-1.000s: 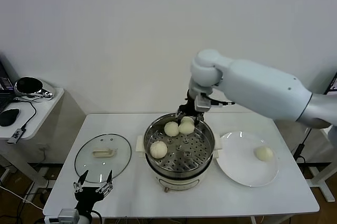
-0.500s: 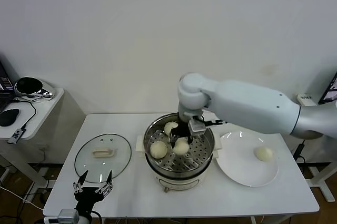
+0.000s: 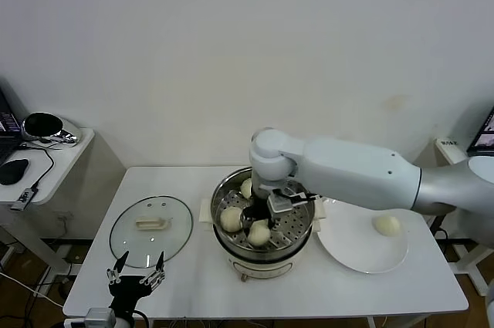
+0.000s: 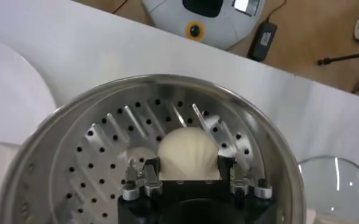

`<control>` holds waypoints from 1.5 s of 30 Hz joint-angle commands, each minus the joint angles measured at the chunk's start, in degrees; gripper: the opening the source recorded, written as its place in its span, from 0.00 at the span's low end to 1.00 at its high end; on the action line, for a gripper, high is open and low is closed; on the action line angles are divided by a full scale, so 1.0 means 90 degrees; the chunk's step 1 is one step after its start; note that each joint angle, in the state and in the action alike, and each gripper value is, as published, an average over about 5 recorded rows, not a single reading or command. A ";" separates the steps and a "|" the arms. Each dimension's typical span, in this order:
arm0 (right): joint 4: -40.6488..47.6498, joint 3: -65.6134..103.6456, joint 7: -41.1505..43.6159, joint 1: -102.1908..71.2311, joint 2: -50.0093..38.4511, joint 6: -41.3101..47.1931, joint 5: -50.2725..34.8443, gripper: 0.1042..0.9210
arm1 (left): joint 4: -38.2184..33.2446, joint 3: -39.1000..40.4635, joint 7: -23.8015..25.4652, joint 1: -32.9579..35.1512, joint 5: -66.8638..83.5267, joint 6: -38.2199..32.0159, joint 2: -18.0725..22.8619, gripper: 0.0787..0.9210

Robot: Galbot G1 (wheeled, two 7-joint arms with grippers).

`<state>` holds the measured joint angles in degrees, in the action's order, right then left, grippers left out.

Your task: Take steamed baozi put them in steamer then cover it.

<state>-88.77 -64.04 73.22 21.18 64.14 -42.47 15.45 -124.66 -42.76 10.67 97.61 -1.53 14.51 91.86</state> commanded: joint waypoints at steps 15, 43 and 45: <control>-0.0303 0.0324 -0.0377 0.0742 -0.0962 0.0652 -0.0961 0.86 | 0.0045 0.0032 0.0017 -0.0023 -0.0025 0.0011 -0.0003 0.88; 0.1971 0.2435 -0.0701 -0.1636 -0.3800 0.5813 -0.1193 0.88 | -0.0265 0.0298 0.0141 0.0243 -0.0053 0.0120 -0.0030 0.88; 0.2214 0.2665 -0.0750 -0.1974 -0.3670 0.5506 -0.0750 0.88 | -0.0268 0.0291 0.0140 0.0262 -0.0051 0.0121 -0.0029 0.88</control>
<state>-77.76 -52.35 67.70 19.54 33.71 2.94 -2.33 -126.89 -40.33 11.93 99.31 -1.92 15.57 91.59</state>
